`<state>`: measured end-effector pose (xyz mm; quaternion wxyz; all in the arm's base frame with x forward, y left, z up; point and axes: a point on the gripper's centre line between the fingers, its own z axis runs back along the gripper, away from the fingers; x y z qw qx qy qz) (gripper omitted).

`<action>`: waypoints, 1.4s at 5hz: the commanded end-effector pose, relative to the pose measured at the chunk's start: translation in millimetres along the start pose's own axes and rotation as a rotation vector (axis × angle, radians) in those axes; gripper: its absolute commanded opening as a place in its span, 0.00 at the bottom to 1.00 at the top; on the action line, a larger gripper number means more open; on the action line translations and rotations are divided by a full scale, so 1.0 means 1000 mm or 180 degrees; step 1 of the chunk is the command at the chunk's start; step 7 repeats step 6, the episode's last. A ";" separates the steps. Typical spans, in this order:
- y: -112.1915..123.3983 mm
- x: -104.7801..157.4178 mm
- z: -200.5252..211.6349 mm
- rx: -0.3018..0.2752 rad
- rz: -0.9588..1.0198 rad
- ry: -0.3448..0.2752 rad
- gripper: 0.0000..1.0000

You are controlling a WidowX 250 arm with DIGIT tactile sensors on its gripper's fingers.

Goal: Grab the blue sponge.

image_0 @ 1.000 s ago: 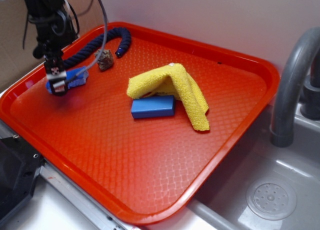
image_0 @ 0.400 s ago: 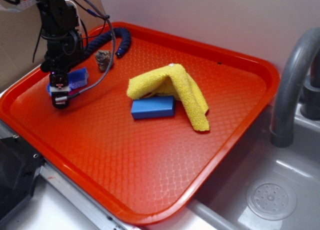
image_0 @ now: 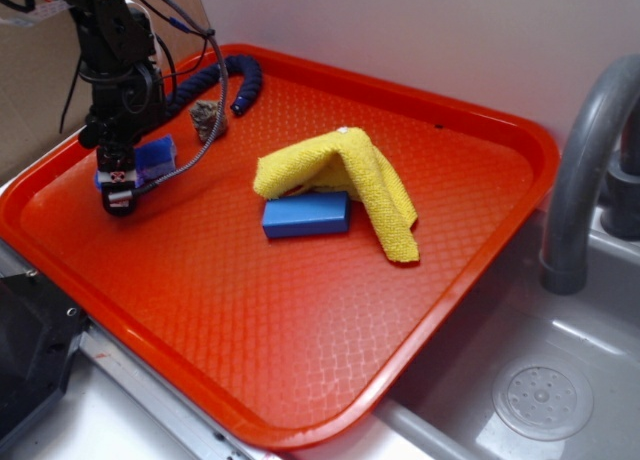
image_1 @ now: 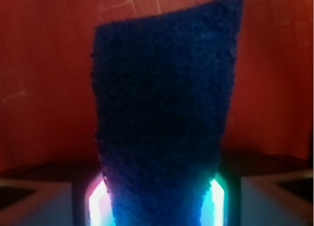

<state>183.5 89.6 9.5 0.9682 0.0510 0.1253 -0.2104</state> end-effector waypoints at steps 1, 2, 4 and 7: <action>0.020 0.006 0.028 -0.0202 0.1029 0.0049 0.00; -0.023 0.004 0.080 -0.0528 0.1508 0.0084 0.00; -0.077 -0.010 0.175 -0.0612 0.1493 -0.0305 0.00; -0.097 -0.017 0.219 -0.0618 0.1546 -0.0739 0.00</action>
